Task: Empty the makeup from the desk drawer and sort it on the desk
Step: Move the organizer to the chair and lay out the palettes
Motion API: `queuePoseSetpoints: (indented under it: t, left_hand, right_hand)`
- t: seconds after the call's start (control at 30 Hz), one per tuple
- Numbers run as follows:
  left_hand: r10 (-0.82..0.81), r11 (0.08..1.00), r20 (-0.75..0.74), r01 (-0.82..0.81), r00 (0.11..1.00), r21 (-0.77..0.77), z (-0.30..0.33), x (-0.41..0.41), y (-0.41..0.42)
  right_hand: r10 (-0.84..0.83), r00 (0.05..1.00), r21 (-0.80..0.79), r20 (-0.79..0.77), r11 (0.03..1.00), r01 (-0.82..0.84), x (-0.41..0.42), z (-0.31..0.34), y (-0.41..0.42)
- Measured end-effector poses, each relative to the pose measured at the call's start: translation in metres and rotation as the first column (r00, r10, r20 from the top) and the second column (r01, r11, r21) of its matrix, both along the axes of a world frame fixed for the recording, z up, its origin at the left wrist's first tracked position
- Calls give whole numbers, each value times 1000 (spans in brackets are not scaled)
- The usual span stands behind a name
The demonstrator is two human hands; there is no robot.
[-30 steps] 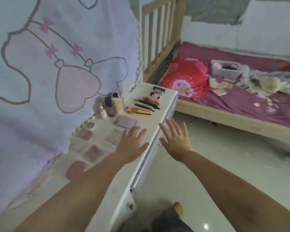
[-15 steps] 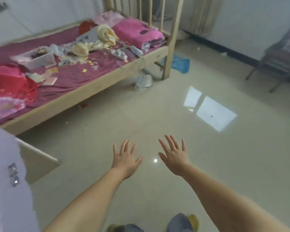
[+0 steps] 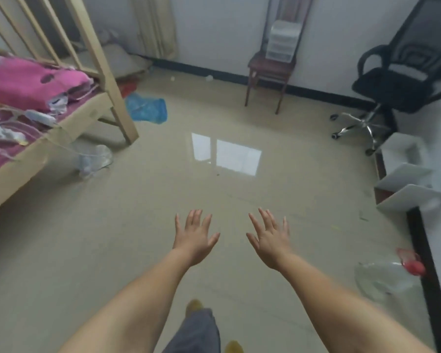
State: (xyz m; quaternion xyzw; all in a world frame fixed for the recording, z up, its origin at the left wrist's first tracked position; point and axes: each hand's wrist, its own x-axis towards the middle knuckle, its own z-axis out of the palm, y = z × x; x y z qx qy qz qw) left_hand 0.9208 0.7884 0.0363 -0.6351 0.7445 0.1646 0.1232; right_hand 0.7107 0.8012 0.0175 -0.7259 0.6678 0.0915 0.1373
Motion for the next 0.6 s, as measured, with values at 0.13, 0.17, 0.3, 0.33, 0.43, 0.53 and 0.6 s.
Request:
queuePoseSetpoints:
  t: [0.13, 0.17, 0.3, 0.33, 0.43, 0.53, 0.6]
  left_hand:
    - [-105, 994, -3, 104, 995, -11, -4, -45, -85]
    - [-133, 991, 3, 133, 991, -11, -6, -55, -107]
    - [-216, 976, 9, 216, 976, 0, -12, -87, -205]
    - [-239, 971, 10, 239, 971, 3, -10, -92, -231]
    - [-280, 960, 23, 280, 960, -7, 0, -101, -308]
    - [-290, 957, 35, 290, 956, 0, 9, -110, -378]
    - [-291, 957, 31, 291, 956, 9, 8, -118, -418]
  right_hand:
    - [-58, 998, -11, 6, 998, 58, -40, 1, -61]
    - [-79, 997, -7, 3, 997, 79, -49, 1, -82]
    - [-155, 988, 0, -8, 988, 155, -79, 2, -173]
    - [-171, 985, 3, -9, 985, 171, -86, 5, -197]
    - [-220, 975, -1, -12, 976, 220, -99, 15, -270]
    - [-223, 975, 28, -23, 974, 223, -104, 21, -332]
    - [-230, 973, 57, -19, 971, 230, -108, 18, -368]
